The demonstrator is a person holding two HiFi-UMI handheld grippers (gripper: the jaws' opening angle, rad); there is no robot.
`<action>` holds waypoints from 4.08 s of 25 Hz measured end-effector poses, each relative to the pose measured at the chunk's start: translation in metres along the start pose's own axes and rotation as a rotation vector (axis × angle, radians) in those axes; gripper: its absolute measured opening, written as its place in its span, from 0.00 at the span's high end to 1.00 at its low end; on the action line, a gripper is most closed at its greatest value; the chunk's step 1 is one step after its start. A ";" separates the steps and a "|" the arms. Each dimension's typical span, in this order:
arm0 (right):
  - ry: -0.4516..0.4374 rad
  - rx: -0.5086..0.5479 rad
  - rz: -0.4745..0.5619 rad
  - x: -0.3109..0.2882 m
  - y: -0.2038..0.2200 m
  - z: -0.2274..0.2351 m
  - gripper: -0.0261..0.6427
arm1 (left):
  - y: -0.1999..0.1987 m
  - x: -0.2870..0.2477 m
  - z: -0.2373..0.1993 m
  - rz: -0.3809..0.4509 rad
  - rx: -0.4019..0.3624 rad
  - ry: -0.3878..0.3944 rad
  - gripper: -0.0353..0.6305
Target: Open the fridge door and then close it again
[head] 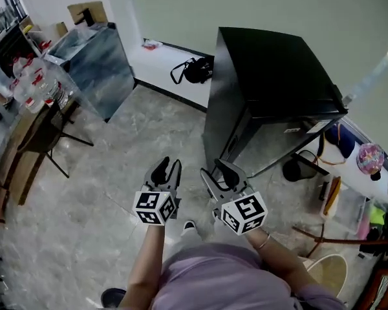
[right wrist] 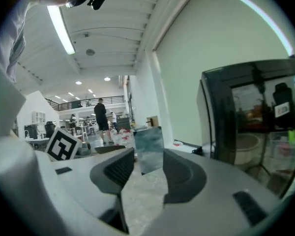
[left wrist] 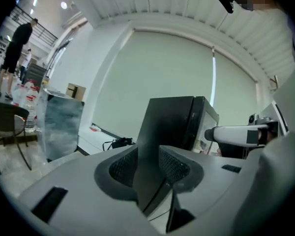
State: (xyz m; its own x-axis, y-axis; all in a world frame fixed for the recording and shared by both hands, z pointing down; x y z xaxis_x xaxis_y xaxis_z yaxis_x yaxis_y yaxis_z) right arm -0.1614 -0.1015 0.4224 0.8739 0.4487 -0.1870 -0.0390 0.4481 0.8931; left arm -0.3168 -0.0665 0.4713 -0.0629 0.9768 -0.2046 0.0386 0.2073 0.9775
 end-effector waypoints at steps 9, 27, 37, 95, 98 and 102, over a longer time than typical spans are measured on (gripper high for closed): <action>0.405 -0.054 0.102 0.080 0.008 0.054 0.70 | 0.005 -0.055 0.058 -0.017 -0.071 0.335 0.74; 0.716 -0.207 0.208 0.181 0.036 0.137 0.70 | 0.007 -0.141 0.146 -0.013 -0.194 0.514 0.73; 0.745 -0.241 0.202 0.201 0.054 0.139 0.70 | 0.009 -0.158 0.158 -0.013 -0.199 0.519 0.77; 0.517 0.099 0.196 0.203 -0.039 0.060 0.57 | 0.041 -0.011 0.328 -0.033 -0.345 0.541 0.84; 0.552 0.113 0.202 0.210 -0.037 0.064 0.55 | 0.042 -0.007 0.337 -0.024 -0.352 0.559 0.81; 0.552 0.165 0.208 0.217 -0.036 0.064 0.55 | 0.042 -0.004 0.343 -0.030 -0.328 0.581 0.77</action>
State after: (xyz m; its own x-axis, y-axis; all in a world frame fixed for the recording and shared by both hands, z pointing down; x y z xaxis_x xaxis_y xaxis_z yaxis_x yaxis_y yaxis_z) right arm 0.0603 -0.0694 0.3759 0.4738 0.8683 -0.1470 -0.0674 0.2022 0.9770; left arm 0.0276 -0.0435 0.4957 -0.5901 0.7640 -0.2611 -0.2711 0.1172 0.9554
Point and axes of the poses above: the fingertips, and each gripper's own axes: x backward along the fingers, z to its right, y out of its underside, the point moved 5 cm from there along x, backward along the fingers, and after that the axes turned 15 degrees about -x, right-handed, at the moved point
